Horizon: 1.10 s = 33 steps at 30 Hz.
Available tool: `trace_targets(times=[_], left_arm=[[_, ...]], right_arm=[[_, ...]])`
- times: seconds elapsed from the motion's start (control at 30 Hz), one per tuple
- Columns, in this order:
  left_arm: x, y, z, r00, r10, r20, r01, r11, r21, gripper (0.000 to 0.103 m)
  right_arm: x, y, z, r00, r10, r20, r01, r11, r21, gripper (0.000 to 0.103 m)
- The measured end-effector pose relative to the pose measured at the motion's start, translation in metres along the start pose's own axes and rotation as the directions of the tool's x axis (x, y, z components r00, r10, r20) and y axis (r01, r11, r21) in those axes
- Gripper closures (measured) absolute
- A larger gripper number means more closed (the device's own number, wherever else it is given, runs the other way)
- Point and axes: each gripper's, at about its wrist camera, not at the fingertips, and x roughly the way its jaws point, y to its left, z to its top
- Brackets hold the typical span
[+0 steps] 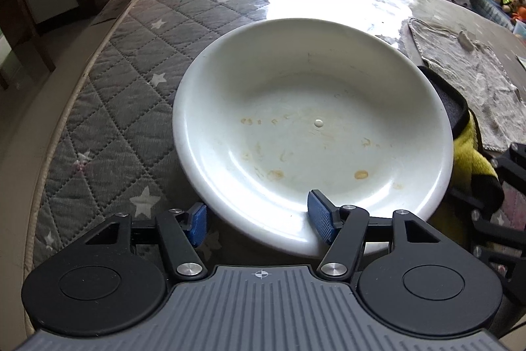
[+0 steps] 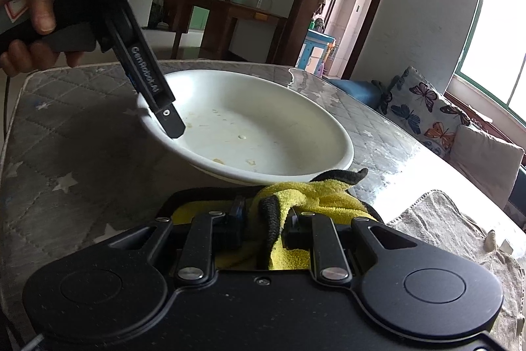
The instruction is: Clean bowl
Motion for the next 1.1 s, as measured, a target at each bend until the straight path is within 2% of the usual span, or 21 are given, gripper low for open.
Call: trace_targets(times=[0.5, 1.1], left_arm=[[0.0, 0.004, 0.002, 1.0, -0.005, 0.019, 0.003, 0.997, 0.074, 0.039], [-0.002, 0.016, 0.002, 0.998, -0.052, 0.029, 0.05, 0.996, 0.077, 0.04]], right_arm=[[0.019, -0.023, -0.001, 0.999, -0.048, -0.012, 0.048, 0.999, 0.024, 0.081], [0.033, -0.037, 0.001, 0.995, -0.102, -0.02, 0.103, 0.993, 0.062, 0.081]])
